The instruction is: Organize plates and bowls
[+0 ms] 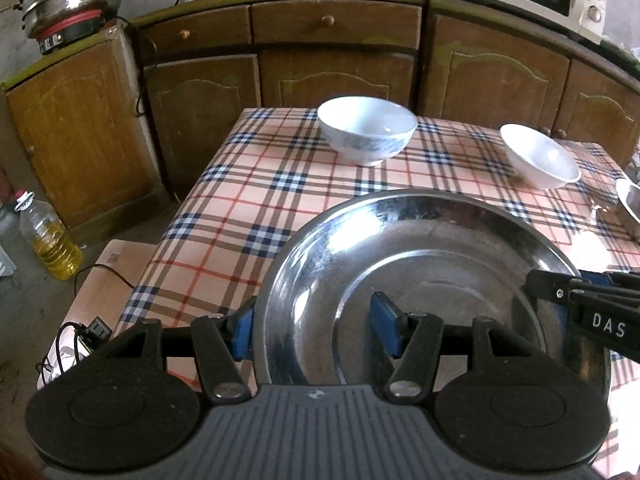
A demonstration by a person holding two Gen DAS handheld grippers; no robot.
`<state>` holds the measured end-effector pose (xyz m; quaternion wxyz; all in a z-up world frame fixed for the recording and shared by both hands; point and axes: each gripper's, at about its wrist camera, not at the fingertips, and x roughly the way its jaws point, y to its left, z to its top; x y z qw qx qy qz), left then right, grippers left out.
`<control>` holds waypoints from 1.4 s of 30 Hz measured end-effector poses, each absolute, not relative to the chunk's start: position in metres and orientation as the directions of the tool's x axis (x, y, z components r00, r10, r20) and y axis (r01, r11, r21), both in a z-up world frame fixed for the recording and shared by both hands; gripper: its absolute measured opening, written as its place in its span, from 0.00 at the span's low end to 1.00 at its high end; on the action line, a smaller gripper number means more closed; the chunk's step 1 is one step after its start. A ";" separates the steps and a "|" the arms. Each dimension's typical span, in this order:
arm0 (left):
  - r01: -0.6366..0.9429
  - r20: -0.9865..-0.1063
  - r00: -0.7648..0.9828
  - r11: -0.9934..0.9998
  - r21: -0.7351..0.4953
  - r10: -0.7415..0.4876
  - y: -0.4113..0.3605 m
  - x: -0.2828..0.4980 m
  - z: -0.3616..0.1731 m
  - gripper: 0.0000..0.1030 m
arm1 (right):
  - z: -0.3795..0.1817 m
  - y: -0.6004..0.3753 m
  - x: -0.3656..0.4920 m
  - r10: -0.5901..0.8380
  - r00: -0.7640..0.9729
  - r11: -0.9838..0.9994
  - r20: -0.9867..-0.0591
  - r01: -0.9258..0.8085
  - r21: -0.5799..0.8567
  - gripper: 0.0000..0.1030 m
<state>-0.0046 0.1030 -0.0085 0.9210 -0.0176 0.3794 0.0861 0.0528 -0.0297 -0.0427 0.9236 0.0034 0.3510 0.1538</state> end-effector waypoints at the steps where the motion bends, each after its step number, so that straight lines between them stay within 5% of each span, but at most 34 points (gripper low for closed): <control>1: -0.174 -0.703 0.696 0.984 0.032 0.146 0.105 -0.003 -0.010 0.58 | -0.044 -0.028 0.055 0.288 0.705 0.952 -0.648 -0.283 0.115 0.32; 42: -0.210 -0.714 0.680 0.977 0.028 0.166 0.131 0.030 -0.053 0.57 | -0.090 0.000 0.097 0.299 0.673 0.949 -0.677 -0.287 0.134 0.32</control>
